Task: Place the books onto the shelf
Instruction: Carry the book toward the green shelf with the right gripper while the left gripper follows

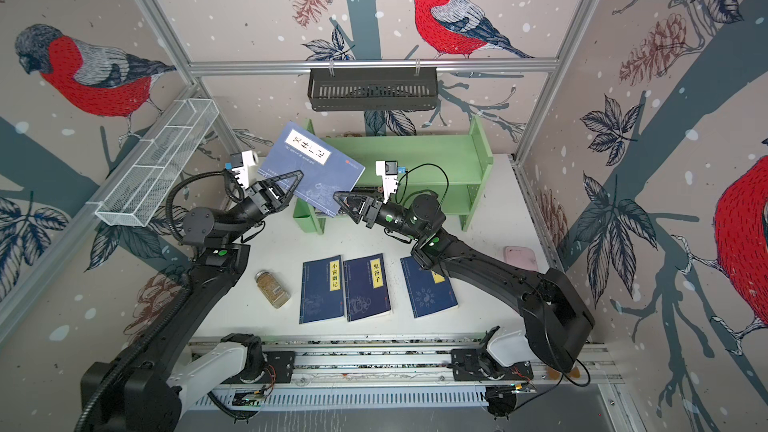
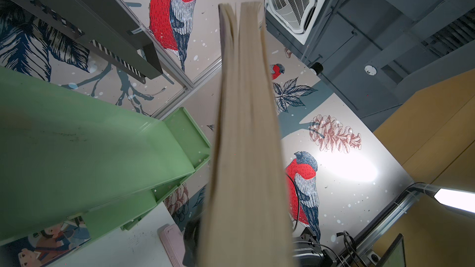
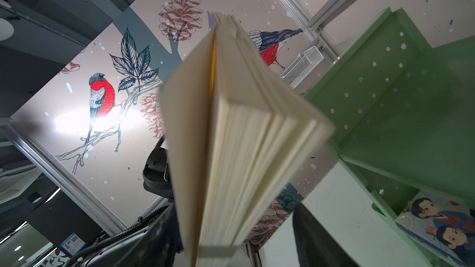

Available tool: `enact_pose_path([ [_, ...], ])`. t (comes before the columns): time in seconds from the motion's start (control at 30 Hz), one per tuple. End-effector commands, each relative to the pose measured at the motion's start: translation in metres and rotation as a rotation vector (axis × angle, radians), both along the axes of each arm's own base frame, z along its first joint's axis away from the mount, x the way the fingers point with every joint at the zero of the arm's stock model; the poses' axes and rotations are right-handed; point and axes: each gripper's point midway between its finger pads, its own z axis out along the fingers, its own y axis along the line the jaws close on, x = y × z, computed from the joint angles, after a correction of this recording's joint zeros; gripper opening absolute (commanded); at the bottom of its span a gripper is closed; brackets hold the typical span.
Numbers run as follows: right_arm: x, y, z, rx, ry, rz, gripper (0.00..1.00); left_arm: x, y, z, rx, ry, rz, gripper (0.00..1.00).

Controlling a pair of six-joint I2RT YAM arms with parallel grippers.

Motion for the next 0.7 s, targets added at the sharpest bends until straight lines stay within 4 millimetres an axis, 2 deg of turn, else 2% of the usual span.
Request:
enact_pose_path([
  [0.0, -0.005, 0.0, 0.016, 0.046, -0.034, 0.021, 0.63, -0.01, 0.003, 0.013, -0.021, -0.069, 0.002, 0.0],
  [0.07, -0.004, 0.002, 0.017, 0.046, -0.036, 0.026, 0.6, -0.01, 0.003, 0.014, -0.025, -0.07, 0.002, 0.0],
  [0.17, -0.004, 0.003, 0.019, 0.05, -0.041, 0.032, 0.45, -0.01, 0.003, 0.013, -0.026, -0.064, 0.002, 0.0],
  [0.23, -0.004, 0.005, 0.021, 0.05, -0.047, 0.039, 0.31, -0.008, 0.003, 0.009, -0.026, -0.049, 0.004, 0.0],
  [0.3, -0.003, 0.006, 0.023, 0.045, -0.056, 0.048, 0.13, -0.007, 0.003, 0.003, -0.02, -0.03, 0.008, 0.0],
  [0.33, -0.003, 0.006, 0.023, 0.04, -0.06, 0.053, 0.03, -0.007, 0.003, 0.001, -0.017, -0.027, 0.01, 0.04],
  [0.5, 0.0, -0.008, 0.023, -0.002, -0.081, 0.084, 0.01, -0.005, 0.005, -0.012, 0.045, -0.029, 0.037, 0.38],
  [0.6, 0.004, -0.031, 0.024, -0.04, -0.086, 0.115, 0.01, -0.01, 0.008, -0.023, 0.111, -0.054, 0.051, 0.5],
  [0.67, 0.006, -0.048, 0.024, -0.068, -0.091, 0.124, 0.0, -0.013, 0.006, -0.032, 0.162, -0.057, 0.038, 0.55],
])
